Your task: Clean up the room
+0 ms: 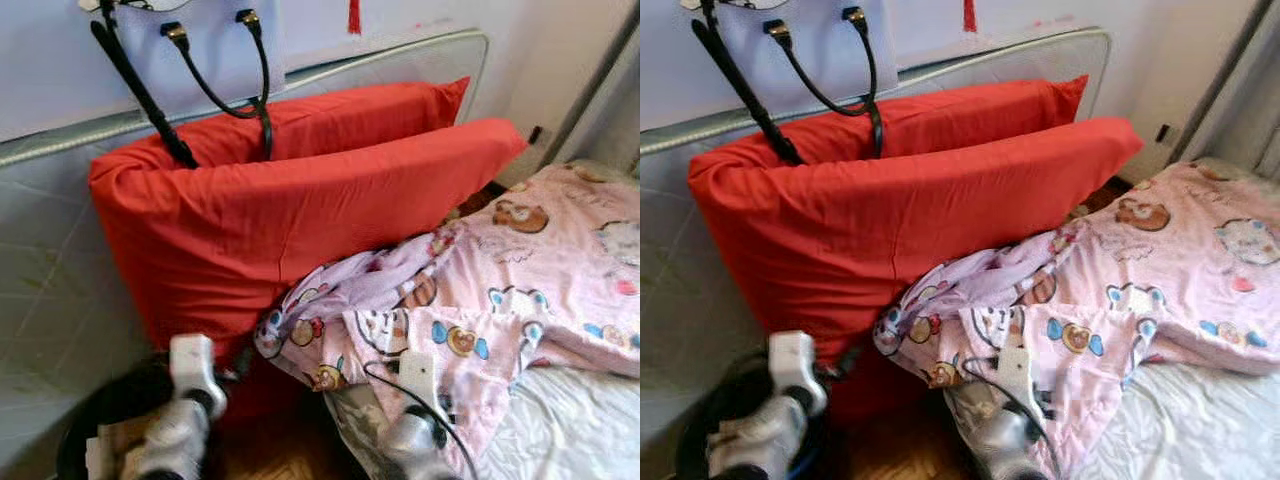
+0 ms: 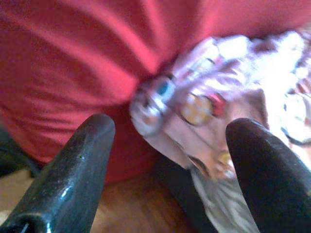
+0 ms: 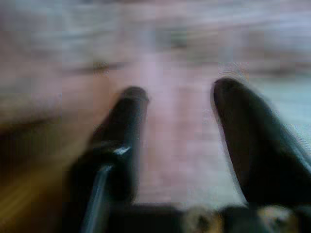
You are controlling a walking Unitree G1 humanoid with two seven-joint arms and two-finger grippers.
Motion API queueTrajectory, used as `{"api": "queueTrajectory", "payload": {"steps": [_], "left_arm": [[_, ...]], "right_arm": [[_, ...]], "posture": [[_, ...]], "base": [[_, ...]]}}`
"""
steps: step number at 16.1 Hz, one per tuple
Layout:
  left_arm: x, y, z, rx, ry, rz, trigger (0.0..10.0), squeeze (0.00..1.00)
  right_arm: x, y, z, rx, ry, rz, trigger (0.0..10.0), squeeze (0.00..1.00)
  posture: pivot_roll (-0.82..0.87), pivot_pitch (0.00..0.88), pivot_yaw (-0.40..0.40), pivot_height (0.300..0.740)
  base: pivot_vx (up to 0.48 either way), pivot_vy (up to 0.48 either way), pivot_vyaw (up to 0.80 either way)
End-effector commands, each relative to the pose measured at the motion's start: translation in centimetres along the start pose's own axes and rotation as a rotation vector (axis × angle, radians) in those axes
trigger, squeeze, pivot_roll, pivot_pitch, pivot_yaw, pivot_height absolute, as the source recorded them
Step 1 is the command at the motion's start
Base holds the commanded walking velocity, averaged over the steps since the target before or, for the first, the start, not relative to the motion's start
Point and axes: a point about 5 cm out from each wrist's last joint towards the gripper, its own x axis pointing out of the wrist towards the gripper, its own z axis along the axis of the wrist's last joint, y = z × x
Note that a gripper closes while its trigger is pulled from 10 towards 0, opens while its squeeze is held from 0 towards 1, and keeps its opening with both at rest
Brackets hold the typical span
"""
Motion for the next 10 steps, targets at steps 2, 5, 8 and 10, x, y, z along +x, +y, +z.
{"api": "queueTrajectory", "payload": {"steps": [2, 5, 8, 10], "left_arm": [[-0.8, 1.0, -0.6, 0.036, 0.018, 0.008, 10.0, 0.00], [-1.3, 1.3, -0.8, 0.046, 0.013, 0.011, 10.0, 0.00], [-1.5, 1.9, 0.1, 0.070, -0.043, 0.032, 10.0, 0.00], [-1.6, 2.0, 1.4, 0.102, -0.129, 0.061, 10.0, 0.00]], "right_arm": [[1.9, -11.4, -1.1, 0.085, -0.008, -0.004, 10.0, 0.00], [2.2, -11.9, -0.5, 0.106, -0.025, 0.002, 10.0, 0.00], [2.2, -12.1, 0.5, 0.188, -0.110, 0.120, 10.0, 0.00], [2.0, -11.4, 1.1, 0.223, -0.172, 0.162, 10.0, 0.00]], "posture": [[0.00, 0.000, -0.051, 0.740], [0.00, 0.000, -0.046, 0.740], [0.00, 0.000, -0.048, 0.740], [0.01, 0.000, -0.049, 0.740]], "base": [[0.000, 0.000, 0.00], [0.000, 0.000, 0.00], [0.000, 0.000, 0.00], [0.000, 0.000, 0.00]]}}
